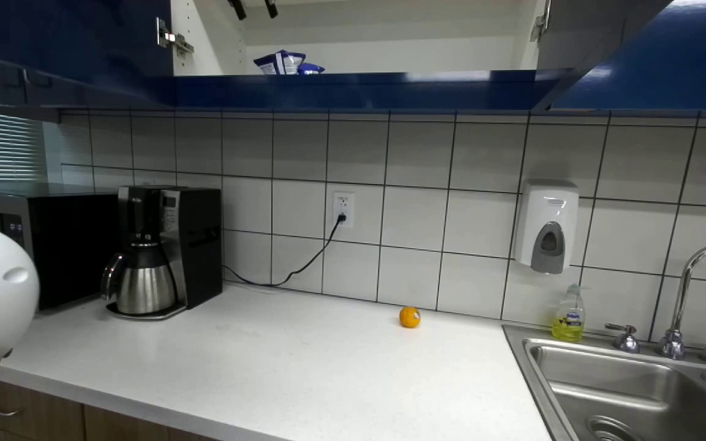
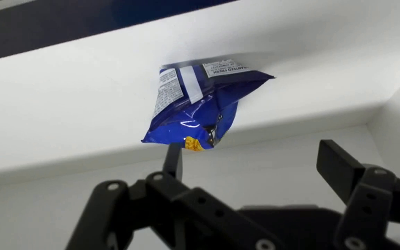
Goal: Move an object and put it on another position
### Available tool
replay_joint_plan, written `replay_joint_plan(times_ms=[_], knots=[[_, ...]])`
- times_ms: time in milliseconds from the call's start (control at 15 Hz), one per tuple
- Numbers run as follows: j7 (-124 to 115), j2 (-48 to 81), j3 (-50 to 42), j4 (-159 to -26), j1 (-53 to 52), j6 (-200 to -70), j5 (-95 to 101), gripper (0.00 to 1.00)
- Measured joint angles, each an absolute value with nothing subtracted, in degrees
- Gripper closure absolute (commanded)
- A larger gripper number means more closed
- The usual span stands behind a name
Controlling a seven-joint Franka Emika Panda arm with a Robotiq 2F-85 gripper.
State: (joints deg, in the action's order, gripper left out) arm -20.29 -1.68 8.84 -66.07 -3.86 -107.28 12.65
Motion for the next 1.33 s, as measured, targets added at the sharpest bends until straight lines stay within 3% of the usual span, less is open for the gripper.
replay_joint_plan(times_ms=[733,1333], knots=[[-21.7,-26.8,8.4,-96.5,-3.9,-106.3,4.8,0.00],[-21.2,-36.7,6.8,-115.9,-3.8,-104.0,-0.5,0.00]])
